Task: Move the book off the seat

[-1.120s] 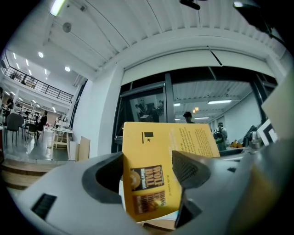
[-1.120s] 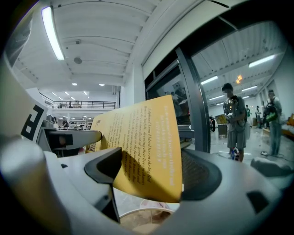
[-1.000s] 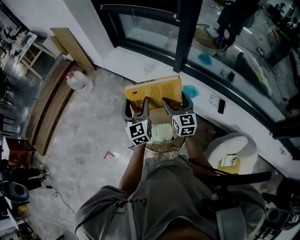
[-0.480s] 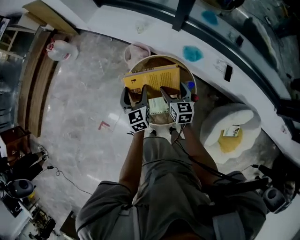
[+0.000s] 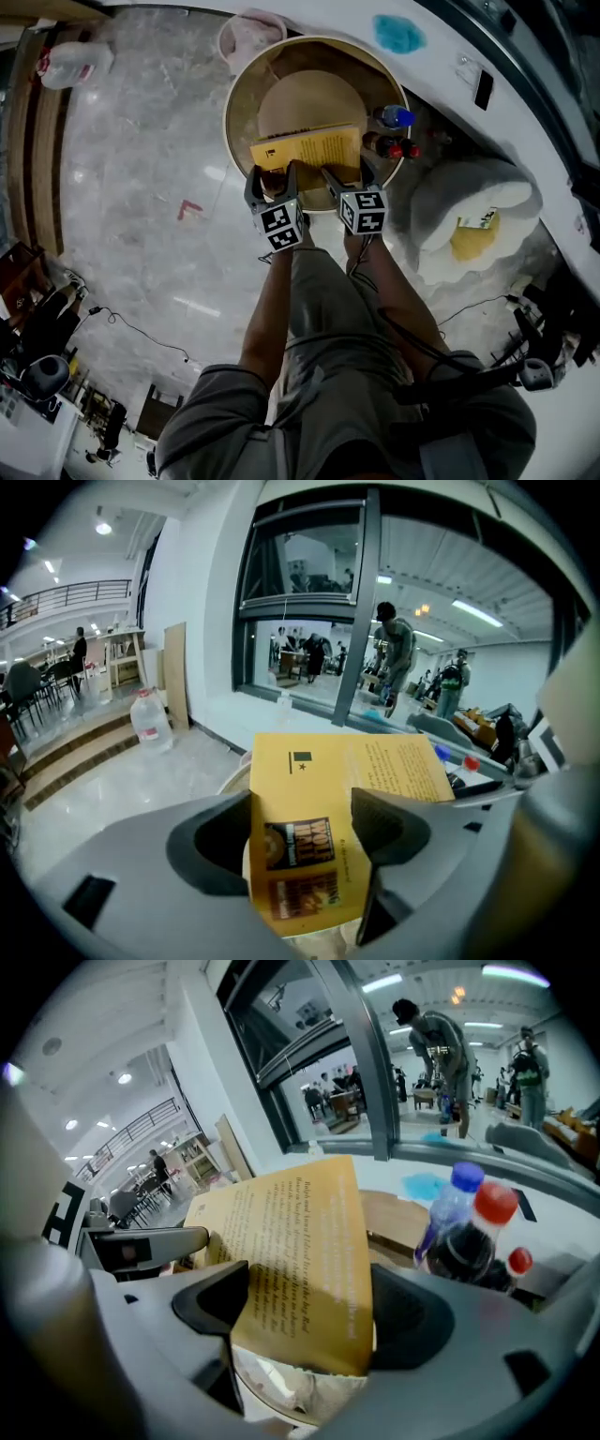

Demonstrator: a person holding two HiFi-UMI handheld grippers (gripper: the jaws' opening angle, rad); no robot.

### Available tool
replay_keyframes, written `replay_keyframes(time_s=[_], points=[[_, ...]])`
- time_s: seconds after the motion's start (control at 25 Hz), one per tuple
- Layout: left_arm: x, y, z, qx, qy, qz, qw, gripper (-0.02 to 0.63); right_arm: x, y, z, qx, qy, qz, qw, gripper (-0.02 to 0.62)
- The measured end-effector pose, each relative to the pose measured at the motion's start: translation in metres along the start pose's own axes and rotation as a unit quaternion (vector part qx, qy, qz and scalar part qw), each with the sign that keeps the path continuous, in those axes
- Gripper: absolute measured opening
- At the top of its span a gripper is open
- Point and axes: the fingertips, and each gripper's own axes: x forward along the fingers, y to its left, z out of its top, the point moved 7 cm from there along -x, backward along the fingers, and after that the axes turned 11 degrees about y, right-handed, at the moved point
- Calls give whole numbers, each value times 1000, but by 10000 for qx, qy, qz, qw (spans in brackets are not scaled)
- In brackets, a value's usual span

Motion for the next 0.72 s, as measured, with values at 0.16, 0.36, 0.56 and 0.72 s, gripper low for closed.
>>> replay_keyframes(time_s=[0.16,0.36,0.56,0.72], points=[[50,5,-41,-112,398,-16,9991,342,44,-20,-31,138,387,-103,9991,388],[79,7,-60,-161,953,73,9953,342,74,-35,-53,274,694,-234,9969,388],[72,13,-71,-226,981,455,9939,321,71,-38,-50,88,608,-614,9962,388],[64,6,-70,-17,943,344,9949,321,65,-27,-42,-261,493,-521,9971,388]])
